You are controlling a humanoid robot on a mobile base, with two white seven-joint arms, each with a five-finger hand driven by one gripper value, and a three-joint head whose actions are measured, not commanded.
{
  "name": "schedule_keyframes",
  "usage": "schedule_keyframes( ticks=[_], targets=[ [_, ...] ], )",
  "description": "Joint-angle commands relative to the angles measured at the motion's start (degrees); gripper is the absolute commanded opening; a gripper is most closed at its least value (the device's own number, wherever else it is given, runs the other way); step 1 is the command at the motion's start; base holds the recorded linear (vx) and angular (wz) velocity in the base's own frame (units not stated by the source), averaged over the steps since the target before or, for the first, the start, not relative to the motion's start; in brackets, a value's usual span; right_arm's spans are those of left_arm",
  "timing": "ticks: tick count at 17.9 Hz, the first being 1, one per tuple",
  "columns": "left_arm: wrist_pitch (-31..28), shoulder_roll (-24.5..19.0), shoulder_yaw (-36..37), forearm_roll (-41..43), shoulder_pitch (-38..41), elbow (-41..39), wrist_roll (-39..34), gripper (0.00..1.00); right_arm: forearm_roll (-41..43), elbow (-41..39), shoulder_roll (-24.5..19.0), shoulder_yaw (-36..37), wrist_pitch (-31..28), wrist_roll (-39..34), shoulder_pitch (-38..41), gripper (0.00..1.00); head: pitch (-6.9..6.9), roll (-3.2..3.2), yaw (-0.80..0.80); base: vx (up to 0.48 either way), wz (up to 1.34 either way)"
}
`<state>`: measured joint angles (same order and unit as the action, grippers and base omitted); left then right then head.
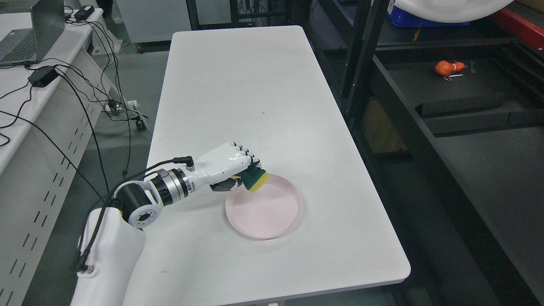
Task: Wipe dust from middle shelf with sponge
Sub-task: 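Lift the sponge off the pink plate with the left hand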
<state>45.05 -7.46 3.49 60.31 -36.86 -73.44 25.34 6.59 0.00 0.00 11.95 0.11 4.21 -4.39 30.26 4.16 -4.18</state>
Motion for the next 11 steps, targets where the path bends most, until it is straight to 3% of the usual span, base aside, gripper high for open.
schedule_keyframes(
  ticks=[1,11],
  targets=[
    [0.0,0.0,-1.8,-7.2,-3.4,-5.1,1.8,0.1,0.0,-1.0,1.0,0.0,-4.2,-0.1,0.0,1.0,0.0,0.0,0.0,0.0,0.0],
    [0.0,0.3,-2.5,-10.7,-2.7,-5.0,2.1,0.09,0.0,-1.0,1.0,0.0,-4.2,0.0,0.0,1.0,0.0,0.0,0.0,-0.034,-0.02]
  ],
)
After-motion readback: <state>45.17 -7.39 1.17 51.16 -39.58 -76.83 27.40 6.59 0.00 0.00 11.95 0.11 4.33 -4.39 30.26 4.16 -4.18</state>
